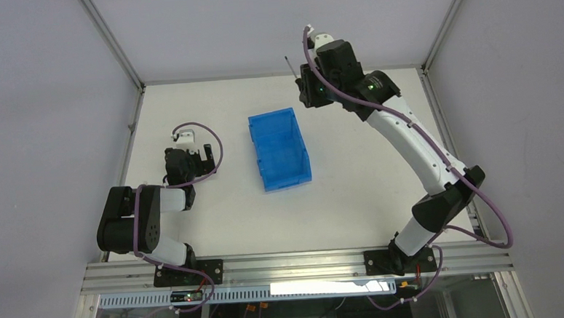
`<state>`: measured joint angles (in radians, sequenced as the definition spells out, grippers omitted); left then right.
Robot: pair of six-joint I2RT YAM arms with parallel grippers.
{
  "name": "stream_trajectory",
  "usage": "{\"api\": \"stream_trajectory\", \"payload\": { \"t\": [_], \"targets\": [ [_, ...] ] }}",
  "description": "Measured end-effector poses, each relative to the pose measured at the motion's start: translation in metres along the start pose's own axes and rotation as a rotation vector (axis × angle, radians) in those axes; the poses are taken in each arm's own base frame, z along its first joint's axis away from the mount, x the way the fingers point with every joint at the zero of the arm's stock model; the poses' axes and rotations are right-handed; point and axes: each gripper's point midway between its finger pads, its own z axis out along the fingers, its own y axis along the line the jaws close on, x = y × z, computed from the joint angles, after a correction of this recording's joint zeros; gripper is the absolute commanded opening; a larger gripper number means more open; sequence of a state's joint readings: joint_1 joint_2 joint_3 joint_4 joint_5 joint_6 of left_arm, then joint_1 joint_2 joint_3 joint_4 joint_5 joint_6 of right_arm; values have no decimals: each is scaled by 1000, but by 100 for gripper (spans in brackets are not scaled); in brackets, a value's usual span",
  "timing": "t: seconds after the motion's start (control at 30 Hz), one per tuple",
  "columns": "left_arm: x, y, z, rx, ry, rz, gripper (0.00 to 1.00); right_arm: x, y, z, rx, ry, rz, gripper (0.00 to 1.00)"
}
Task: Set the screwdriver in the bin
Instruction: Place the screwdriver in the bin.
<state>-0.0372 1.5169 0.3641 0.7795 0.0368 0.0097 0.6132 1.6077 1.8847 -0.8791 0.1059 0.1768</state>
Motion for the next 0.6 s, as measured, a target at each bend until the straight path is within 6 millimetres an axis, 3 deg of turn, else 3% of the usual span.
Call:
{"api": "stream_trajectory", "payload": {
  "t": [0.3, 0.6],
  "targets": [
    [0, 0, 0, 0, 0, 0, 100, 12, 50, 26, -43, 23, -30, 7],
    [0, 0, 0, 0, 0, 0, 100, 18, 70, 47, -41, -5, -7, 7]
  ]
}}
